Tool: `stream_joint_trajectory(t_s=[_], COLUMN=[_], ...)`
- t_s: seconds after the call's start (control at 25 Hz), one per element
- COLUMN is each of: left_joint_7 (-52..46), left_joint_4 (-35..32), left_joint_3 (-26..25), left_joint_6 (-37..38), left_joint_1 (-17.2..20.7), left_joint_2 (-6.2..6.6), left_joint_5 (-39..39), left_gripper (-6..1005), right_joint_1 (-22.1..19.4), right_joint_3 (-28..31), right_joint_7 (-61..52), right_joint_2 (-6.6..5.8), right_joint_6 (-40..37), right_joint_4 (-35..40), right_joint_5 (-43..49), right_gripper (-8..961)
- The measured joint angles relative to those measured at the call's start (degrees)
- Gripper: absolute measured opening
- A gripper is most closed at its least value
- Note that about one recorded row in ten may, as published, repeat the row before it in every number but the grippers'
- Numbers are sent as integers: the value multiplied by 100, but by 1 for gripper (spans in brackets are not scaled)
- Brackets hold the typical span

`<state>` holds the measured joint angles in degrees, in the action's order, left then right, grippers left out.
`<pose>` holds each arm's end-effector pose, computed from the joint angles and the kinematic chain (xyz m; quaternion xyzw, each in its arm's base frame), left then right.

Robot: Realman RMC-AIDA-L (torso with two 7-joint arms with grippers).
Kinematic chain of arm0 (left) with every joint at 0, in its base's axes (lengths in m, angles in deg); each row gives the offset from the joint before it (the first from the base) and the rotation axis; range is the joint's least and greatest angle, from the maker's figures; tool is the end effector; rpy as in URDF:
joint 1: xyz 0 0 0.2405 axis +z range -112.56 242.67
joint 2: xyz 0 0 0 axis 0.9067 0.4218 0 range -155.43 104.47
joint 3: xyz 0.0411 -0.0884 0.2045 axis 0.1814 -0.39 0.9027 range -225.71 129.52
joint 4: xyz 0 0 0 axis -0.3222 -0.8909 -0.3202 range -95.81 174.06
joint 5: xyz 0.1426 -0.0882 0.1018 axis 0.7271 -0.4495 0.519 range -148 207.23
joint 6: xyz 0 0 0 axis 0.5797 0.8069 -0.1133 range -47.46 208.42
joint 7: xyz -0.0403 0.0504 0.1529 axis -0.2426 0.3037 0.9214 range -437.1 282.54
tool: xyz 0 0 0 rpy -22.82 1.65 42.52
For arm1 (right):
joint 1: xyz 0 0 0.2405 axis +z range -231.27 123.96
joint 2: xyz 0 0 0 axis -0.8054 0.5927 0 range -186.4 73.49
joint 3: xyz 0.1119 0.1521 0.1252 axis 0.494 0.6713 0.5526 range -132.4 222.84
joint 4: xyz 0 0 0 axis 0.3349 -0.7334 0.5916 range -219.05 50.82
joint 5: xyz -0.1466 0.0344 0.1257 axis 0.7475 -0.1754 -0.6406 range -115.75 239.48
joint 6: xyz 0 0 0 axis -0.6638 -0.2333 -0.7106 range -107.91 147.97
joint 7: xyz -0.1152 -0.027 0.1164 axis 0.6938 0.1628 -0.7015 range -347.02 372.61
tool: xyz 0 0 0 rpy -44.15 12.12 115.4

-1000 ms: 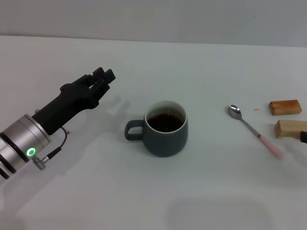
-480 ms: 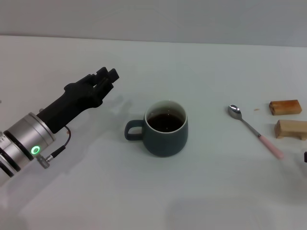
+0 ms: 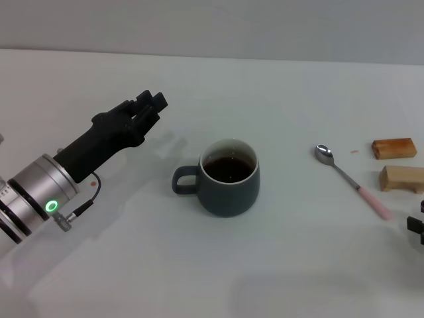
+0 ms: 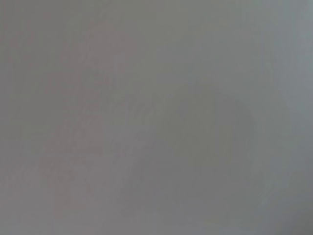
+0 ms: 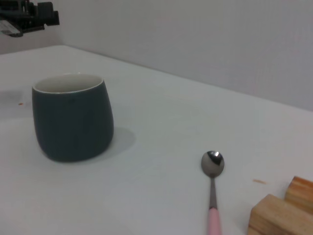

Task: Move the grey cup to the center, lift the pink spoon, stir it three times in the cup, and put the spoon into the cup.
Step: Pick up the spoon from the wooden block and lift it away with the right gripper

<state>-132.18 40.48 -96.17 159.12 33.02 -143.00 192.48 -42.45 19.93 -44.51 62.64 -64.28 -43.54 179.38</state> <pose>-0.2311 0.3234 -0.0319 -0.7809 -0.3379 -0.4443 0.2803 0.3476 0.2388 0.0364 -0.9024 0.2319 0.1478 0.3316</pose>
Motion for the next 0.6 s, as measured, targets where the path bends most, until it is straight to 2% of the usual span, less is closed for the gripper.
stream_joint_trajectory(t_s=[0.16, 0.6], left_joint_7=[-1, -12], left_joint_4=[8, 122], left_joint_3=[0, 0], left_joint_6=[-7, -170], left_joint_1=[18, 17], left_joint_2=[-12, -32], left_joint_5=[0, 0], left_gripper=[323, 322], right_joint_1=[-36, 59], right_joint_3=[110, 87], right_joint_7=[400, 546], right_joint_2=[0, 0], right_joint_6=[133, 289], right_joint_4=[-203, -487], right_joint_5=[-128, -132], right_gripper=[361, 359])
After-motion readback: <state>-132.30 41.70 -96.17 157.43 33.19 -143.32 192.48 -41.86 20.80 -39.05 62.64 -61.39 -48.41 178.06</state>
